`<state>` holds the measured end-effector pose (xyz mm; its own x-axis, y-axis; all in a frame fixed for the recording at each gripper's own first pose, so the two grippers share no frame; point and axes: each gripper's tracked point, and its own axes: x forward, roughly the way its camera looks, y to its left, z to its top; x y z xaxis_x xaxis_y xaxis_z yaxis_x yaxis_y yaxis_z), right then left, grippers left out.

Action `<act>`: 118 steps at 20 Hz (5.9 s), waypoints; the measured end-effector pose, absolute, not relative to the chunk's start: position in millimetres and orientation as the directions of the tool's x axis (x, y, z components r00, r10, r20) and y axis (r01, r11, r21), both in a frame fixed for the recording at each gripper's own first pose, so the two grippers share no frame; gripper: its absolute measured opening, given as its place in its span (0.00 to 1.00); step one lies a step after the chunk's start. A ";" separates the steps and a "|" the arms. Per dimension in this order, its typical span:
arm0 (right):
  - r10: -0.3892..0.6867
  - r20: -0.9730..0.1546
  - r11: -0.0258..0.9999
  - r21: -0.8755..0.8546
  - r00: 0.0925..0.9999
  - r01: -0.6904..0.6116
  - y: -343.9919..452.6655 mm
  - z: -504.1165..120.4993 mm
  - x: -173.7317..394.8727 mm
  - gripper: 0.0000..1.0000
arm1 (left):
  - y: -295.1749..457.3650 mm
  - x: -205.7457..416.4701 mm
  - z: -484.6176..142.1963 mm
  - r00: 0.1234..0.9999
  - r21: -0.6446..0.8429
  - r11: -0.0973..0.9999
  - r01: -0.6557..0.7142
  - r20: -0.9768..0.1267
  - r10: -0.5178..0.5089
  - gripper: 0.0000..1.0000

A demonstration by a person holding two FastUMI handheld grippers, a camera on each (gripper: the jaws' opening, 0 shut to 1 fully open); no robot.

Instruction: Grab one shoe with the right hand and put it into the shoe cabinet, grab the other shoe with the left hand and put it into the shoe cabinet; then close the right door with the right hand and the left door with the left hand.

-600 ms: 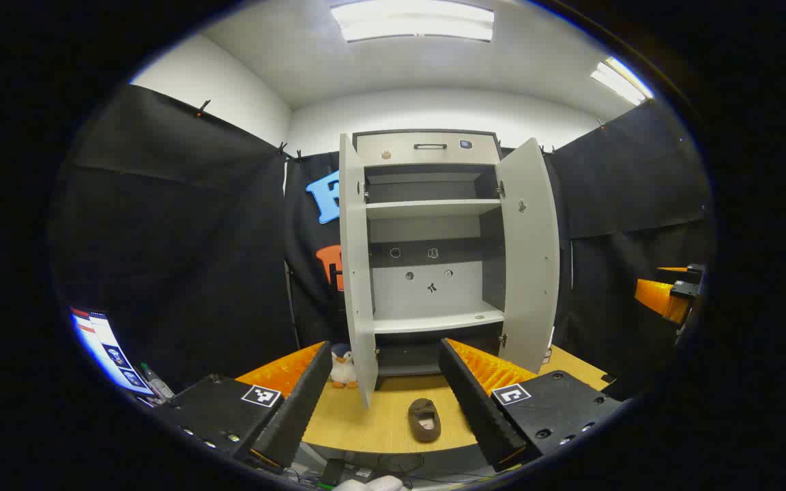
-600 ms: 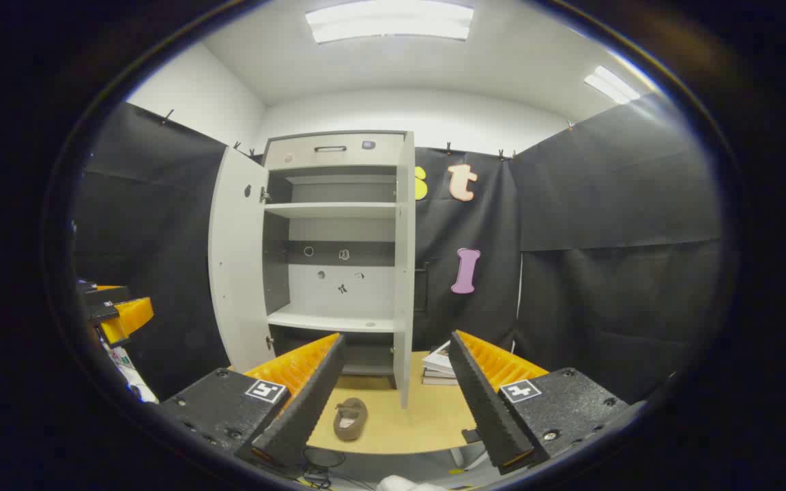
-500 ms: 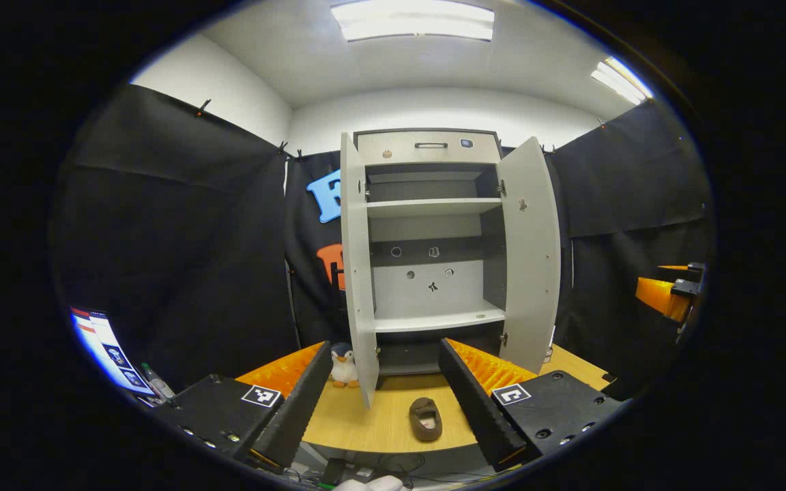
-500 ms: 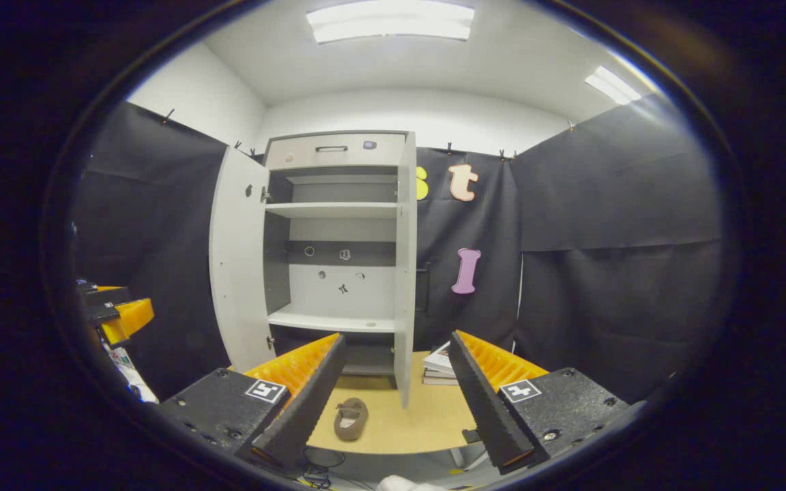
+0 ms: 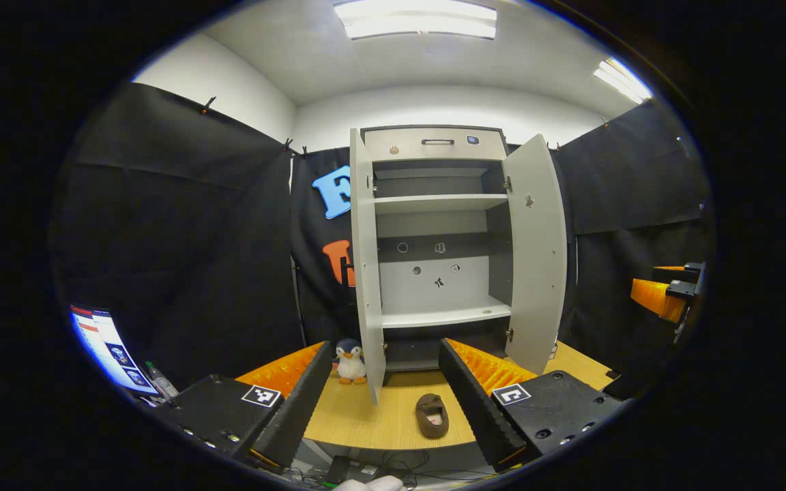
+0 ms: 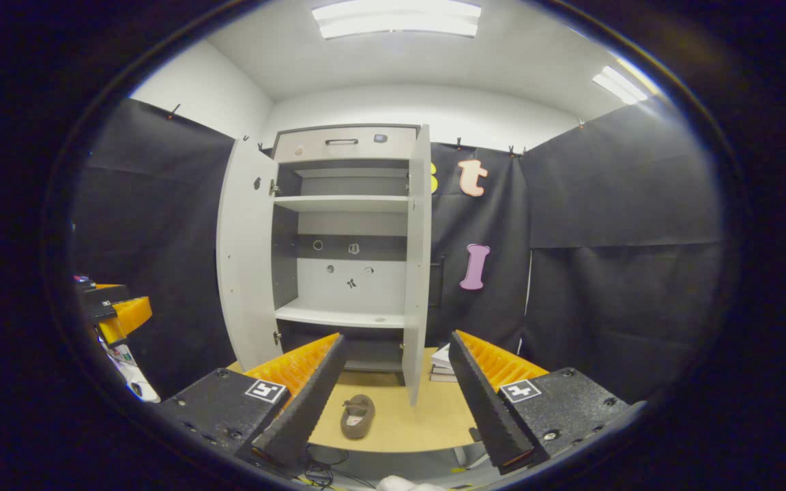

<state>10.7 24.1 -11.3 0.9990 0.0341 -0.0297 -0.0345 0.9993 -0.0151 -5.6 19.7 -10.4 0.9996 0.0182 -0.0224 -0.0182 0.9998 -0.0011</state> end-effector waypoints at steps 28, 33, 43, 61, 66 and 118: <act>0.247 -0.712 0.966 0.131 0.657 -0.222 159.5 -428.5 249.8 0.93 | 48.5 64.3 -47.3 0.954 0.085 0.966 -0.244 -0.160 0.255 0.96; 0.230 -0.764 0.972 0.157 0.603 -0.172 164.3 -474.5 281.9 0.93 | 44.4 97.6 -49.8 0.946 0.109 0.959 -0.260 -0.168 0.275 0.96; 0.178 -0.759 0.984 0.145 0.627 -0.103 161.1 -506.2 350.3 0.65 | 43.8 147.0 -72.0 0.930 0.099 0.956 -0.275 -0.225 0.291 0.96; 0.298 -0.587 0.952 0.241 0.753 -0.189 182.3 -327.7 377.7 0.10 | 26.6 152.9 -51.0 0.955 0.053 0.970 -0.236 -0.173 0.242 0.96; 0.348 -0.450 0.931 0.267 0.823 -0.247 196.4 -222.7 413.7 0.10 | 22.3 146.7 -45.1 0.957 0.051 0.969 -0.244 -0.151 0.249 0.96; 0.235 -0.038 0.970 0.072 0.971 -0.232 149.2 -0.6 342.1 0.98 | 46.2 143.8 -46.9 0.994 0.011 0.995 -0.097 -0.056 0.097 0.96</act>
<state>342.1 149.2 -0.6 0.9712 0.2350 -0.0383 -0.2319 0.9701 0.0718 143.8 46.2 -46.9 0.9937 0.0974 -0.0556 -0.0970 0.9952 0.0105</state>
